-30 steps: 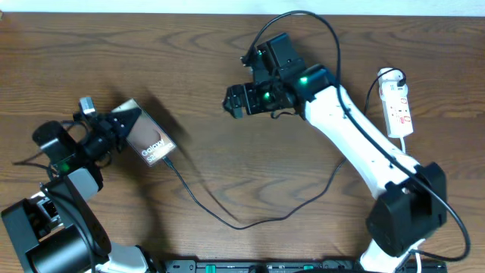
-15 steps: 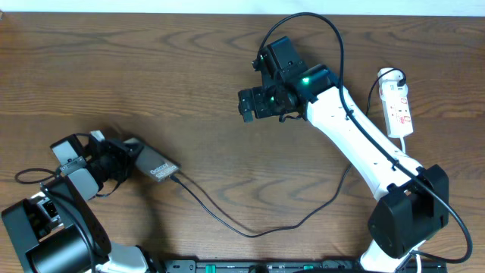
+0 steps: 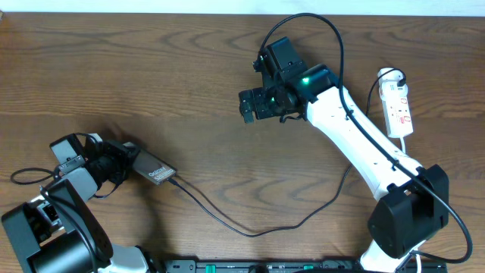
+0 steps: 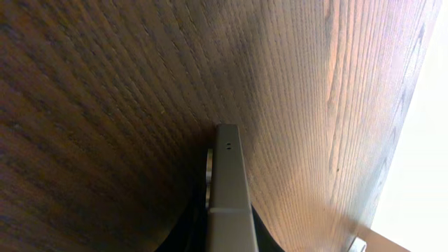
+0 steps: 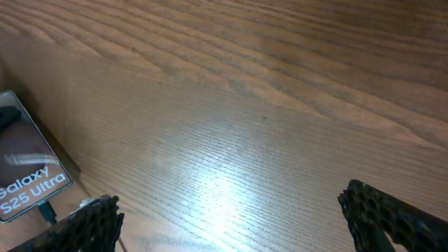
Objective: Plug charger to phone and switch on socket
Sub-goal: 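Lower the phone flat onto the table with the left gripper and release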
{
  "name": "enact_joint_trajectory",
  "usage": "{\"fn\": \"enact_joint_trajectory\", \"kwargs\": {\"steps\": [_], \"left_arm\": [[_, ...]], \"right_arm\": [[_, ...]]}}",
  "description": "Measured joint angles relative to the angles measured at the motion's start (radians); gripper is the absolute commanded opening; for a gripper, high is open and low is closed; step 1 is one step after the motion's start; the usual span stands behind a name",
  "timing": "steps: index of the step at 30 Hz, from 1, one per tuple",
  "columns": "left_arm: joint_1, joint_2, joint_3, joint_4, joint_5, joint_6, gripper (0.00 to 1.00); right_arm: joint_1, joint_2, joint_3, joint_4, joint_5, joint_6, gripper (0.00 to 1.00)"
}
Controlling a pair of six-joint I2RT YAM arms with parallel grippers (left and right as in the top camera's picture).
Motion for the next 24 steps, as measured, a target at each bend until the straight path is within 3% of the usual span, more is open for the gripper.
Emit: {"fn": "enact_joint_trajectory", "kwargs": {"steps": [2,15,19,24], "left_arm": [[0.0,0.0,0.001,-0.005,-0.002,0.0,0.15],[0.0,-0.004,0.009,-0.036,-0.005,-0.006,0.16],[0.0,-0.006,0.013,-0.049,-0.001,-0.005,0.25],[0.0,-0.014,0.02,-0.08,0.0,-0.008,0.26]], "right_arm": [[0.0,0.0,0.0,0.0,0.0,0.0,0.99],[0.0,0.0,0.0,-0.004,0.0,0.0,0.99],[0.0,0.0,0.0,-0.007,0.0,0.0,0.99],[0.0,0.0,0.0,-0.007,0.0,0.0,0.99]]}}
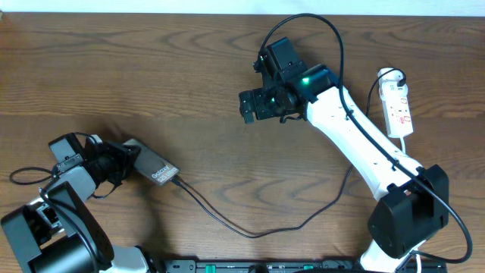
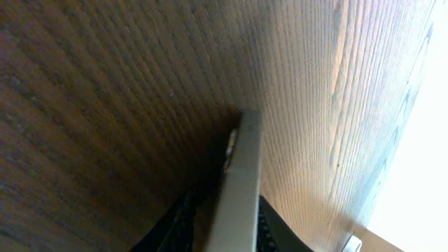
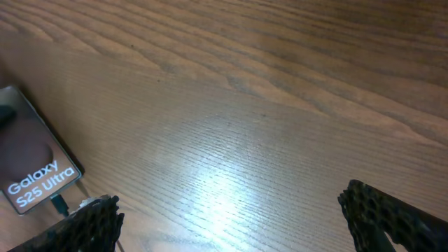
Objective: Plug charger to phone and switch on socket
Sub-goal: 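Lower the phone flat onto the table with the left gripper and release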
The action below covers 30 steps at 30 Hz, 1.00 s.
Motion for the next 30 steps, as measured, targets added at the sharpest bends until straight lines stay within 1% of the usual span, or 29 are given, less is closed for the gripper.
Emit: {"fn": "enact_joint_trajectory", "kwargs": {"steps": [2,4,9,11,16,21,30], "left_arm": [[0.0,0.0,0.001,-0.007,0.0,0.0,0.27],[0.0,0.0,0.003,-0.011,0.003,0.001,0.3],[0.0,-0.003,0.006,-0.024,0.009,0.0,0.32],[0.0,-0.004,0.006,-0.029,0.011,0.001,0.37],[0.0,-0.011,0.014,-0.069,0.014,0.001,0.41],[0.0,-0.021,0.021,-0.12,0.003,0.0,0.42],[0.0,-0.025,0.024,-0.141,-0.003,0.0,0.43]], "right_arm": [[0.0,0.0,0.0,0.0,0.0,0.0,0.99],[0.0,0.0,0.0,0.0,0.0,0.0,0.99],[0.0,0.0,0.0,-0.005,0.0,0.0,0.99],[0.0,0.0,0.0,-0.007,0.0,0.0,0.99],[0.0,0.0,0.0,-0.008,0.0,0.0,0.99],[0.0,0.0,0.0,-0.008,0.0,0.0,0.99],[0.0,0.0,0.0,-0.008,0.0,0.0,0.99]]}}
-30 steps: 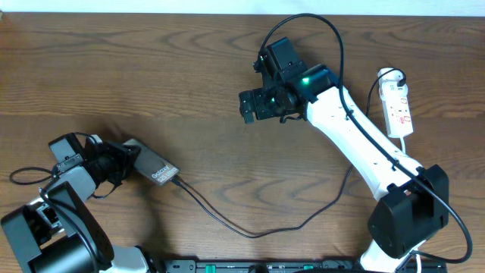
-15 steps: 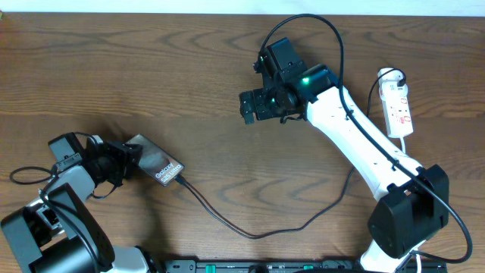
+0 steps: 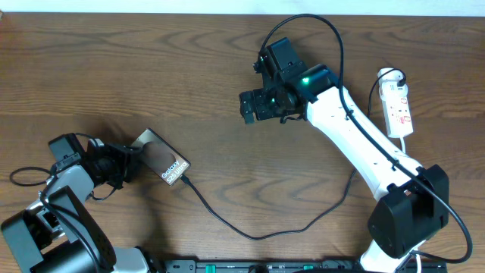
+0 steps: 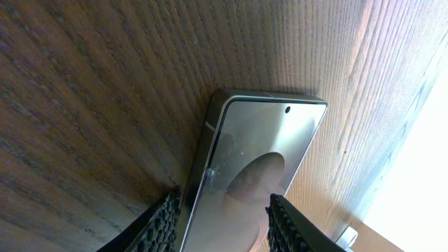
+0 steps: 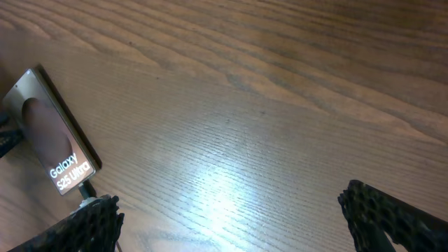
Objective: Plug charger to phone and switch on socket
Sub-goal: 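Lower the phone flat onto the table with the left gripper and release, then move the right gripper over to the white power strip's switch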
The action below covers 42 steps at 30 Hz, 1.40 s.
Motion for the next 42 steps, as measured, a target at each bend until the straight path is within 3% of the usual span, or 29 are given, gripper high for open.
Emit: {"fn": "enact_joint_trajectory", "kwargs": {"steps": [8,11,16,20,29,35,42], "left_arm": [[0.0,-0.021,0.007,-0.026,0.03,0.018,0.68],[0.0,-0.062,0.008,-0.069,0.01,0.068,0.85],[-0.007,-0.206,0.039,-0.131,-0.033,0.159,0.86],[-0.069,-0.3,0.162,-0.235,-0.077,0.232,0.87],[-0.454,-0.279,0.529,-0.517,-0.456,0.332,0.87],[-0.658,-0.245,0.662,-0.523,-0.589,0.338,0.87],[-0.836,-0.212,0.674,-0.505,-0.668,0.338,0.87]], "right_arm": [[0.0,0.0,0.0,-0.01,0.0,0.0,0.99],[0.0,0.0,0.0,-0.01,0.003,0.0,0.99],[0.0,0.0,0.0,-0.006,0.011,0.0,0.99],[0.0,0.0,0.0,0.0,0.019,0.0,0.99],[-0.019,0.0,0.0,-0.015,0.025,0.0,0.99],[-0.048,0.0,0.0,-0.044,0.026,0.0,0.99],[-0.095,-0.004,0.0,-0.068,0.025,0.0,0.99]]}}
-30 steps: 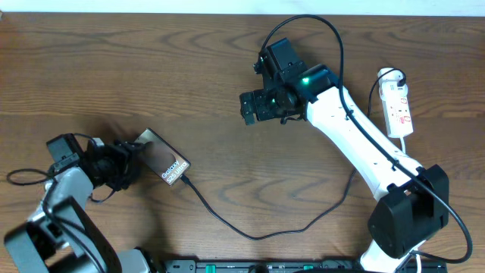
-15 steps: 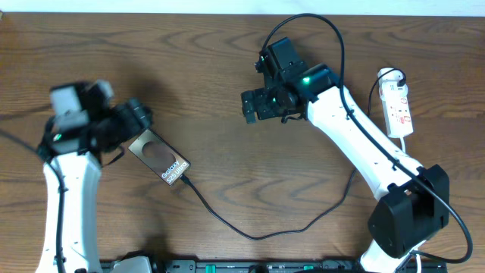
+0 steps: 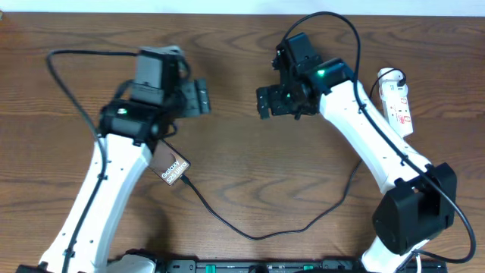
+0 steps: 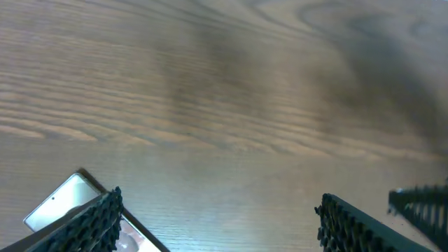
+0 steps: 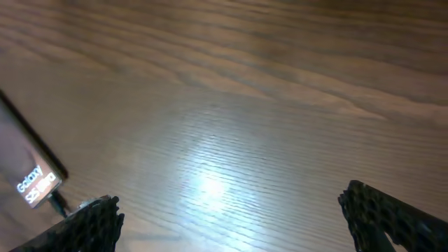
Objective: Plug charger to phone and switch on socket
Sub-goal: 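Move the right gripper over to the white power strip's switch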
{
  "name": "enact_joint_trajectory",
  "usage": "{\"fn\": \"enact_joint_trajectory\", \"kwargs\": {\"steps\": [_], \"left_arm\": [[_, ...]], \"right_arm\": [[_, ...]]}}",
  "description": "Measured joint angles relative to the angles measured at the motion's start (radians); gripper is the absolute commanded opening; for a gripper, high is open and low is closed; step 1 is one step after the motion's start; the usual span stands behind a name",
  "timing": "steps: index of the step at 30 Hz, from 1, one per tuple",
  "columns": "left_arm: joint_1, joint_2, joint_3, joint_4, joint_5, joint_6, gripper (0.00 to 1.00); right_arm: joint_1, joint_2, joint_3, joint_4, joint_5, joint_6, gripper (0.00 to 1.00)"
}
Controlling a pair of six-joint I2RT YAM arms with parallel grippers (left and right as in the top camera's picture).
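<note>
The phone (image 3: 171, 168) lies flat on the wooden table, its lit screen reading "Galaxy". The black charger cable (image 3: 250, 233) is plugged into its lower end. In the left wrist view the phone (image 4: 66, 203) shows at the lower left, and in the right wrist view the phone (image 5: 28, 178) sits at the left edge. A white socket strip (image 3: 398, 106) lies at the far right with a white plug in its top end. My left gripper (image 3: 198, 97) hangs open above the table's back middle, holding nothing. My right gripper (image 3: 265, 102) is open and faces it.
The cable loops along the table's front (image 3: 303, 220) and rises toward the right arm's base (image 3: 409, 220). Another black cable arcs over the left arm (image 3: 76, 54). The table's back edge (image 3: 227, 11) meets a white wall.
My left arm has left the phone, going from low at the table's left to the back middle. The phone lies where it was. My right gripper has shifted slightly right.
My left gripper first held the phone on its edge at the table's left, cable plugged in. The phone then tilted, and later lay flat with the fingers open beside it. Now the left gripper is far from it, open.
</note>
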Motion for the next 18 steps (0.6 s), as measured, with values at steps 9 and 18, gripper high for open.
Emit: {"fn": "enact_joint_trajectory", "kwargs": {"steps": [9,18], "left_arm": [[-0.035,0.005,0.0,-0.02,-0.058,0.003,0.87],[-0.035,0.005,0.0,-0.021,-0.07,0.003,0.87]], "right_arm": [[-0.221,-0.166,0.024,-0.01,0.0,0.0,0.99],[-0.697,-0.291,0.063,-0.019,-0.212,-0.141,0.99]]}}
